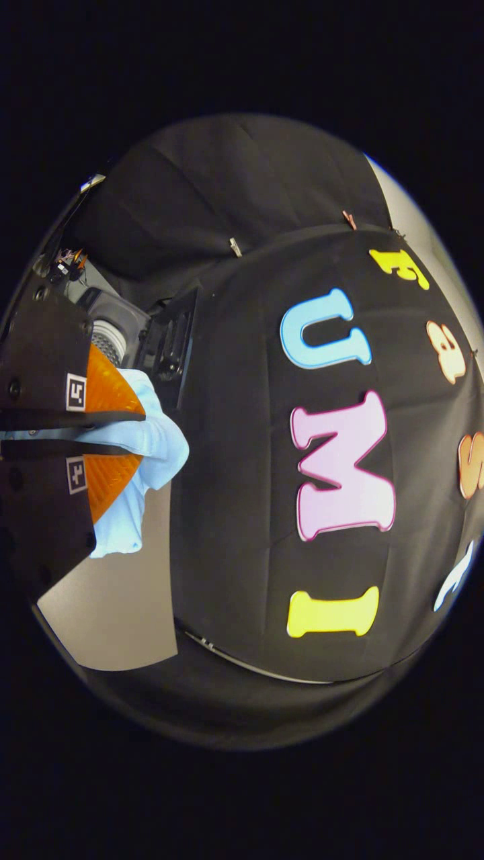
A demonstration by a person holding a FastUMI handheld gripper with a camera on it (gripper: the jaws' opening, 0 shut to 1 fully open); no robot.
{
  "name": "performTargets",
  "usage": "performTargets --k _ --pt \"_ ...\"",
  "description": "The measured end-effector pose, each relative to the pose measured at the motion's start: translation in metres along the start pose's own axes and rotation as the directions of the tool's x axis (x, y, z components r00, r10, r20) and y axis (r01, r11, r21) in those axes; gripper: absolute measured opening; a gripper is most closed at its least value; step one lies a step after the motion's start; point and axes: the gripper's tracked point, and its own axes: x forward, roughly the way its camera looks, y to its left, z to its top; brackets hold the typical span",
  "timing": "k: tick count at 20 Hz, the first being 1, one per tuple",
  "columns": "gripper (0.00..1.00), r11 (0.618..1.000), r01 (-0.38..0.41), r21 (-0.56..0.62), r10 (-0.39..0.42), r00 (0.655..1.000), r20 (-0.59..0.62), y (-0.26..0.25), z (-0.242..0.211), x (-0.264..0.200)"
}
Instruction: Put the clothes into the washing machine and then close the washing machine lid.
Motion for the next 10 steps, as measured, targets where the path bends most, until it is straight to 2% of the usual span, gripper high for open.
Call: performTargets --k 5,10 --pt "0.10 0.995 -0.078 -0.069 0.079 0.997 0.001 0.068 0.006 0.013" --pt "0.10 0.979 -0.192 -0.065 0.189 0.980 -0.056 0.132 -0.014 0.039"
